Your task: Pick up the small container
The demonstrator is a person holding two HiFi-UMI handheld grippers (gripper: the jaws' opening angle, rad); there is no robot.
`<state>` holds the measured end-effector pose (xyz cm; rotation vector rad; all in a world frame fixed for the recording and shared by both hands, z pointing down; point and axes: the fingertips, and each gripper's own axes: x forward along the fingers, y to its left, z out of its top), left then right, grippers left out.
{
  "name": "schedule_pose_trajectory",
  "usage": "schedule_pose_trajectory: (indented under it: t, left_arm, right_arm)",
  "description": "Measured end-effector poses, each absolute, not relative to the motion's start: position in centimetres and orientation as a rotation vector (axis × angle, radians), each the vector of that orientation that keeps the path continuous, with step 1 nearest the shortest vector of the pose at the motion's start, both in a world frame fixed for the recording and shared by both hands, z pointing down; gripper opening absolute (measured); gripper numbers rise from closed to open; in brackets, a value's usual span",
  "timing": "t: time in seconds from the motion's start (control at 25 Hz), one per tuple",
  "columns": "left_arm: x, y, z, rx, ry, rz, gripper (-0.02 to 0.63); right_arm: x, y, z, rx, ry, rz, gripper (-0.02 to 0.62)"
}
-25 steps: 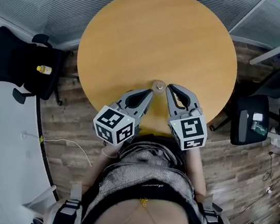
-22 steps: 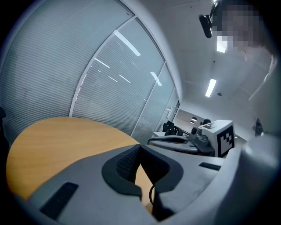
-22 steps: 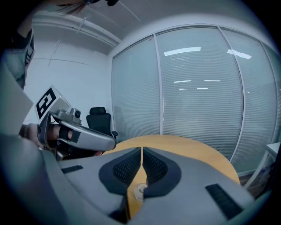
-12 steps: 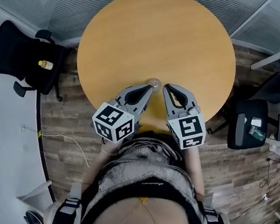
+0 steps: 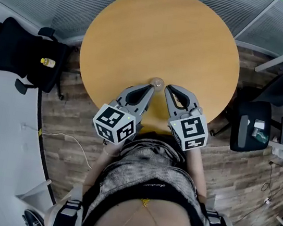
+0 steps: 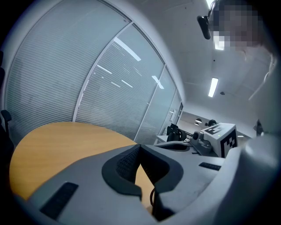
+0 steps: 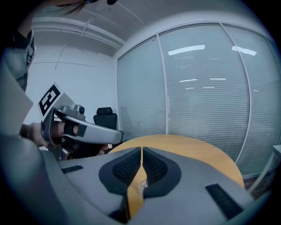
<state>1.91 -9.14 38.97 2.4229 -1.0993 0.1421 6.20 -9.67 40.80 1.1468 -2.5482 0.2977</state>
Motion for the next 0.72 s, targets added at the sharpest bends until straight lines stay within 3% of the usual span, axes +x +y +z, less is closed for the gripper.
schedule_pose_trajectory:
  t: [0.72]
  left_arm:
    - [0.2,-9.1,40.0,2.415,-1.119,0.190,0.006]
  right_arm:
    - [5.0,-10.7,42.0,1.056,-2.626,0.272,0.025]
